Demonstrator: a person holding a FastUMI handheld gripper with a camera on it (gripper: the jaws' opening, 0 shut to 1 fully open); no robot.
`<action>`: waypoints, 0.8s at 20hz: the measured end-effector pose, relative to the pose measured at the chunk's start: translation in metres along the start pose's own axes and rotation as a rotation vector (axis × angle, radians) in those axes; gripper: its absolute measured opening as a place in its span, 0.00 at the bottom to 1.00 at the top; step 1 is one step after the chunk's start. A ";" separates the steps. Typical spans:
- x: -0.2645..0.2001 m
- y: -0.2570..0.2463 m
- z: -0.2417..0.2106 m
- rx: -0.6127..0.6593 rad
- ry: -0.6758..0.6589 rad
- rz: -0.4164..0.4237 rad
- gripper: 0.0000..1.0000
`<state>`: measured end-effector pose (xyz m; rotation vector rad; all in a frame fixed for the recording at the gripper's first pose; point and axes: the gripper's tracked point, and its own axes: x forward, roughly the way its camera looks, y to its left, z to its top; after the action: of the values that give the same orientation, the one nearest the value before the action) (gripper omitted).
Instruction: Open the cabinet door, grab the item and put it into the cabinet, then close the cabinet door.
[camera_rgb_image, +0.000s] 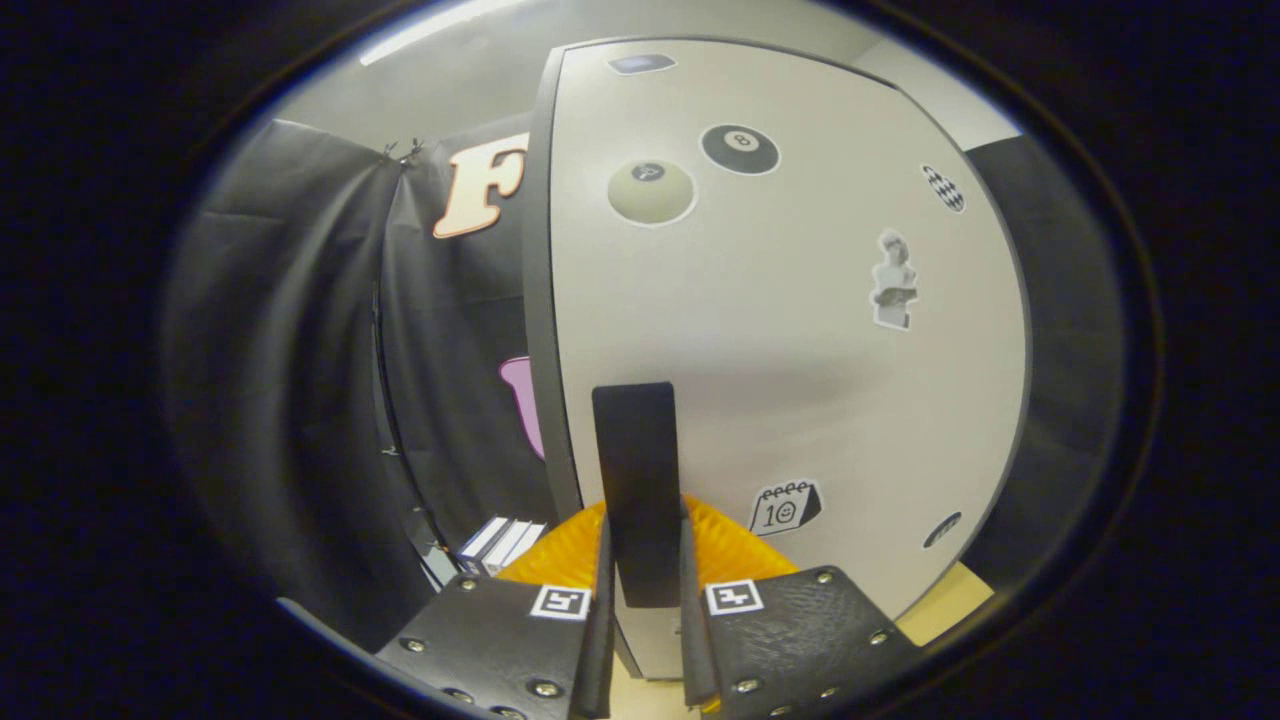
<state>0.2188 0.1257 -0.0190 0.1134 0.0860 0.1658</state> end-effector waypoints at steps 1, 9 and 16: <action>-0.005 -0.001 0.001 -0.004 -0.006 -0.002 0.27; -0.051 -0.005 0.004 0.019 0.004 0.026 0.16; -0.078 -0.020 0.004 0.072 0.008 0.014 0.16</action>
<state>0.1454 0.0926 -0.0119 0.1855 0.0988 0.1772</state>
